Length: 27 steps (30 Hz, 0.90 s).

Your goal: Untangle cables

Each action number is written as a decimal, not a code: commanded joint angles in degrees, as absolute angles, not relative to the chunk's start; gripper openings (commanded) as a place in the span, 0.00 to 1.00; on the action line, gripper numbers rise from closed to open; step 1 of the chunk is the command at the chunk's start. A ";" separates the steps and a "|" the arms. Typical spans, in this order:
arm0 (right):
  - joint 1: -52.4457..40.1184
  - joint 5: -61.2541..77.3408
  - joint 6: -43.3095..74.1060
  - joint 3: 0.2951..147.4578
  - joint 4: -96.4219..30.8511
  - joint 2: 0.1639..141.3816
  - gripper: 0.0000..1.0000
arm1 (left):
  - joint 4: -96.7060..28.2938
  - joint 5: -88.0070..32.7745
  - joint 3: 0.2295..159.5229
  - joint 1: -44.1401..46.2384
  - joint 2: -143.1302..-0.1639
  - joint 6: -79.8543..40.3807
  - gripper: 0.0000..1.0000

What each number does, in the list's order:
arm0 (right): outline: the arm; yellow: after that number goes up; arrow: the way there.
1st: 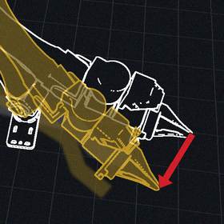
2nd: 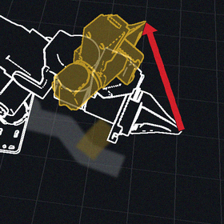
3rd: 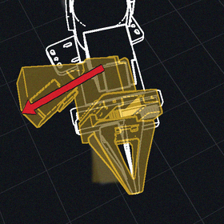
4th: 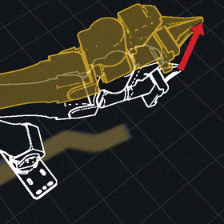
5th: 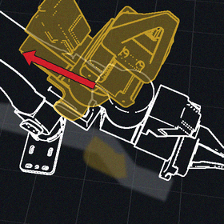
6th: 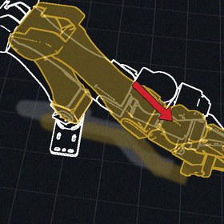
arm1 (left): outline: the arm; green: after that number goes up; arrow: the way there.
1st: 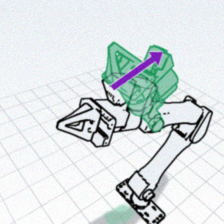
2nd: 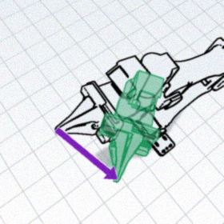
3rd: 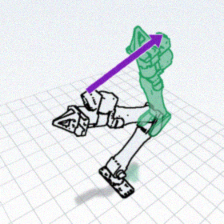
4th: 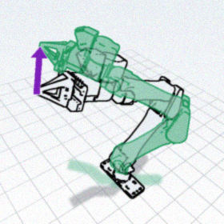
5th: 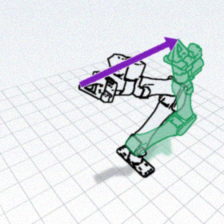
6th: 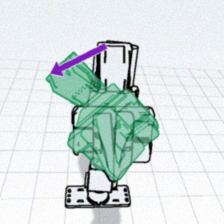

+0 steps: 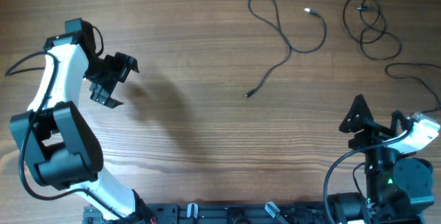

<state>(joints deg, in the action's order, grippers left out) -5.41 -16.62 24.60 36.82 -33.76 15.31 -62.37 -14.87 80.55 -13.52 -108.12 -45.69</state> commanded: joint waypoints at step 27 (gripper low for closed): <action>7.60 -8.60 21.30 0.21 1.74 0.19 1.00 | -62.41 -15.11 80.60 -13.74 -106.61 -45.39 1.00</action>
